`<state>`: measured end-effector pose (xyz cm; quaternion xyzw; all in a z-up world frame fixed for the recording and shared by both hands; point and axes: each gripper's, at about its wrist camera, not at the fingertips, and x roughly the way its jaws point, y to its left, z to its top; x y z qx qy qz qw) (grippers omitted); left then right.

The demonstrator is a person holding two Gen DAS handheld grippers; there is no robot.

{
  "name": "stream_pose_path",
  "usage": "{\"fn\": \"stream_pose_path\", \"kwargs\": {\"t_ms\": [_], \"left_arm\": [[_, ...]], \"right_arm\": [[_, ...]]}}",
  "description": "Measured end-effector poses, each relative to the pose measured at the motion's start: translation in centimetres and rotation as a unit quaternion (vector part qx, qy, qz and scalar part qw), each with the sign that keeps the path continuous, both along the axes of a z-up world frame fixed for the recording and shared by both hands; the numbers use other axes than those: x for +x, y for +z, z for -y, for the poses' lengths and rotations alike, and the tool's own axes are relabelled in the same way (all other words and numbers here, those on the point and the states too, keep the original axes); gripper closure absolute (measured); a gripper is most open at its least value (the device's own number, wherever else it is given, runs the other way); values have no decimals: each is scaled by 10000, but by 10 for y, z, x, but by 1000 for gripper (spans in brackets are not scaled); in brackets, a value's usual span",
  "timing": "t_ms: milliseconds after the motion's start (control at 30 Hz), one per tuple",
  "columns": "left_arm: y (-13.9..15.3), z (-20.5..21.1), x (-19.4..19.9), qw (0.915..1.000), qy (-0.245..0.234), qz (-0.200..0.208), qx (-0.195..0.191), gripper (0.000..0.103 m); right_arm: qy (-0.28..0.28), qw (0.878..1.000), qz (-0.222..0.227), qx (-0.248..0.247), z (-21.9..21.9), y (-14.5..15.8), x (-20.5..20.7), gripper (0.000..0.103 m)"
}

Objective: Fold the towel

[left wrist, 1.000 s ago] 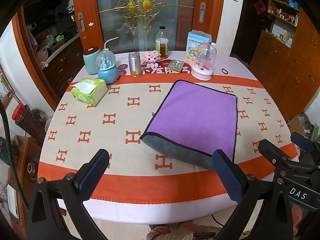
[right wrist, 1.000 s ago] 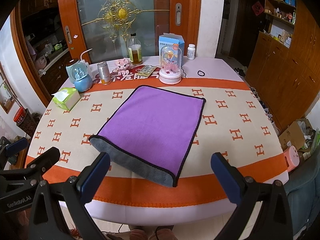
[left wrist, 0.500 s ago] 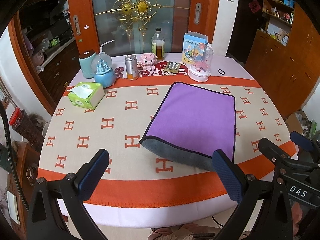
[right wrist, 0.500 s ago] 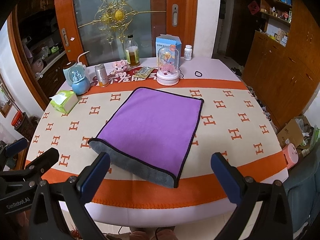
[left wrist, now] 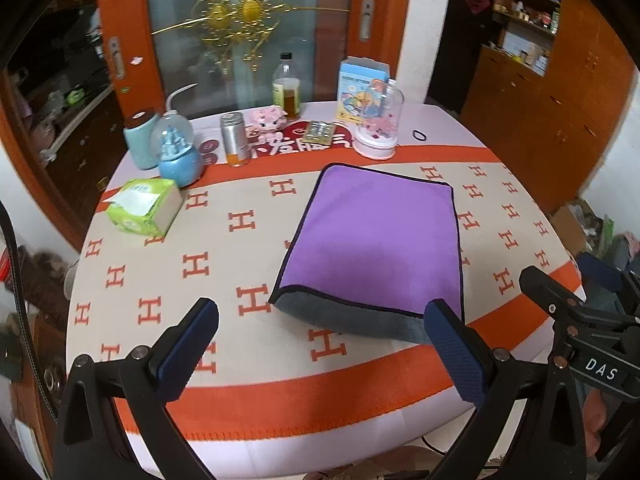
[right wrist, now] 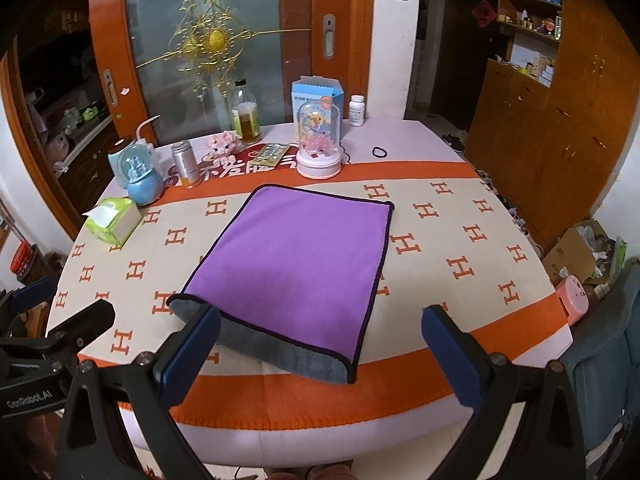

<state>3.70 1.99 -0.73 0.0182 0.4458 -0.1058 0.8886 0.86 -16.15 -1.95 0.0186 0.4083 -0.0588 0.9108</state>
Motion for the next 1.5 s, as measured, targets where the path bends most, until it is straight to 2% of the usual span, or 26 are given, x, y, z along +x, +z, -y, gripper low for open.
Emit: {"fn": "stream_pose_path", "kwargs": {"t_ms": [167, 267, 367, 567, 700, 800, 867, 1000, 1133, 1333, 1500], "left_arm": [[-11, -10, 20, 9993, -346, 68, -82, 1], [-22, -13, 31, 9984, -525, 194, 83, 1], [-41, -15, 49, 9969, -753, -8, 223, 1], [-82, -24, 76, 9916, -1209, -452, 39, 2], [-107, -22, 86, 9853, -1585, -609, 164, 7], [-127, -15, 93, 9776, -1926, -777, 344, 13], [-138, -12, 98, 9716, -2149, -921, 365, 15], [-156, -6, 112, 9620, -2424, -1210, 331, 21], [-168, 1, 123, 9517, -2692, -1430, 378, 26], [-183, 8, 136, 9428, -2843, -1703, 366, 36], [-193, 9, 146, 9415, -2801, -1844, 328, 39]], "right_arm": [[-152, 9999, -60, -26, -4, -9, 6, 2], [-166, 9998, -112, -54, -2, -18, 6, 5], [-92, 9995, -279, -132, 0, -33, 6, 7], [255, 9977, -629, -63, 13, -73, 9, 17], [601, 9935, -919, 297, 27, -102, 22, 28], [807, 9908, -1025, 370, 34, -119, 28, 35], [999, 9880, -1109, 393, 38, -131, 34, 38], [1292, 9802, -1399, 536, 47, -153, 43, 50], [1414, 9718, -1666, 887, 60, -171, 50, 58], [1621, 9617, -1858, 1200, 69, -187, 56, 66], [1725, 9582, -1915, 1244, 68, -193, 58, 69]]}}
